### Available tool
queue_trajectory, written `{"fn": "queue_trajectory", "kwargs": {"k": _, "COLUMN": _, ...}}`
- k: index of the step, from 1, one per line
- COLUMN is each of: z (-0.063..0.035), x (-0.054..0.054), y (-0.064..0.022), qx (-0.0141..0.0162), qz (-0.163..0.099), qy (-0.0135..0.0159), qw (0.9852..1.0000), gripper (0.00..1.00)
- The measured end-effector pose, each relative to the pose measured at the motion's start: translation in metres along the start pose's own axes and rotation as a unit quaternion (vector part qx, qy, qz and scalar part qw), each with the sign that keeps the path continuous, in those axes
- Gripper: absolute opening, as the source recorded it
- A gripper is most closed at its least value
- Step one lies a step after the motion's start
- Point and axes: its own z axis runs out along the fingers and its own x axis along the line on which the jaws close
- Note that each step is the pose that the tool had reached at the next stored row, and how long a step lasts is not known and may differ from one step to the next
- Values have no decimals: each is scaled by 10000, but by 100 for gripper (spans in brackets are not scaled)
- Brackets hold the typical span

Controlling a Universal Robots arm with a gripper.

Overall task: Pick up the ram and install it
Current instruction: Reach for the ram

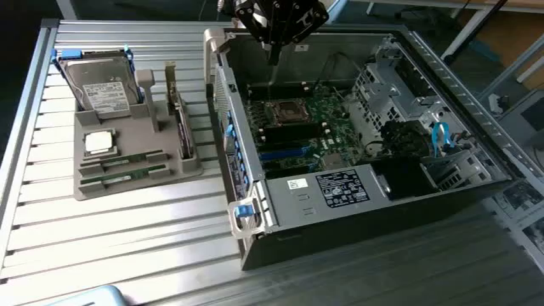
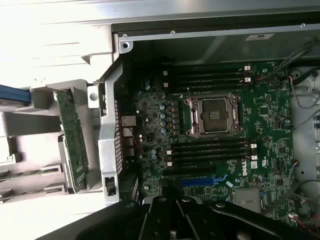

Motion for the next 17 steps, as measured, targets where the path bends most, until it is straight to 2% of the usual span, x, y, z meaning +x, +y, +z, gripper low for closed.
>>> {"fn": "queue_trajectory", "kwargs": {"k": 11, "z": 0, "x": 1, "y": 0, "qx": 0, "qz": 0, "qy": 0, "qw": 10000, "gripper": 11}}
{"fn": "queue_trajectory", "kwargs": {"k": 17, "z": -2, "x": 52, "y": -4, "qx": 0, "qz": 0, "qy": 0, "qw": 10000, "gripper": 11}}
